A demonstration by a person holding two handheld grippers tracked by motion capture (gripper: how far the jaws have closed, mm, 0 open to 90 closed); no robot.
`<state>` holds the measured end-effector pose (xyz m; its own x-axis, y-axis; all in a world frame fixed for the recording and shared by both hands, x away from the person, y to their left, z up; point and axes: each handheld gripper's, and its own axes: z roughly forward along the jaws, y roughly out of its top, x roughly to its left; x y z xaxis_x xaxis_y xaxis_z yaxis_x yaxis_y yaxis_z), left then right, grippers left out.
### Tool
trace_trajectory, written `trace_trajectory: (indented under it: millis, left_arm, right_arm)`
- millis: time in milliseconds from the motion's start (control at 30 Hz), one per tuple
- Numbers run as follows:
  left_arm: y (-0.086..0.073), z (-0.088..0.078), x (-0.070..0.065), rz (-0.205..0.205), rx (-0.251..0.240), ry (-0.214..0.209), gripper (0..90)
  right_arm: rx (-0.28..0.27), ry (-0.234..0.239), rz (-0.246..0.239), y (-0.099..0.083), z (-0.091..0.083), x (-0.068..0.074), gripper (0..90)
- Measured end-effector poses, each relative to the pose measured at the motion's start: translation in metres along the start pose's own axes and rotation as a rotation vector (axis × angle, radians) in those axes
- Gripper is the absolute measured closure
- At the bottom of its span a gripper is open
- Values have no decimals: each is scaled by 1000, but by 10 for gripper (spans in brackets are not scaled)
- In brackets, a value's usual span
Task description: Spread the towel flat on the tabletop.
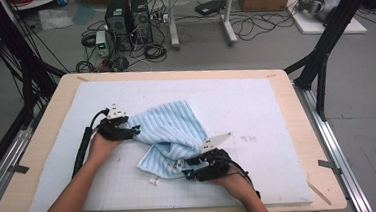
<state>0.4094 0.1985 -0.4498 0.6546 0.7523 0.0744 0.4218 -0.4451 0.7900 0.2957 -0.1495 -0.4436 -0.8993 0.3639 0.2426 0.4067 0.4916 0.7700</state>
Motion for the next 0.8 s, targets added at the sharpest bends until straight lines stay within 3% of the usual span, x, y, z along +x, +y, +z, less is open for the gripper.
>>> trace_trajectory:
  millis: [33, 67, 100, 133, 167, 233, 300, 533, 600, 667, 733, 800]
  left_arm:
    - [1, 1, 0, -4, -3, -28, 477]
    - [2, 2, -2, 9, -3, -36, 631]
    - [4, 2, -4, 49, 7, -17, 770]
    - [5, 4, -5, 63, 6, 1, 852]
    - [7, 6, -4, 48, 11, 0, 863]
    - [9, 7, 2, 25, 10, 33, 870]
    - [11, 8, 12, -10, 8, 74, 873]
    - [6, -3, 66, -214, -29, 277, 874]
    - [1, -7, 75, -266, -49, 287, 872]
    - [-2, -10, 79, -305, -65, 265, 837]
    - [-2, -11, 79, -338, -92, 239, 661]
    - [-1, -14, 77, -338, -121, 222, 569]
  right_arm:
    - [12, -10, -3, 0, 2, 0, 524]
    - [26, -22, -13, 0, 5, 1, 550]
    - [45, -30, -21, 0, 7, 2, 600]
    - [58, -38, -39, 0, 10, 3, 625]
    - [60, -46, -48, 1, 10, 4, 688]
    - [71, -18, -45, 0, 10, 3, 782]
    - [78, -4, -56, 0, 9, 4, 808]
    - [101, 97, -56, -7, 2, 4, 822]
    - [109, 116, -55, -9, -2, 4, 819]
    - [98, 124, -57, -10, -4, 4, 777]
    - [51, 116, -47, -7, -9, 2, 705]
    - [-14, 102, -20, -2, -16, -2, 634]
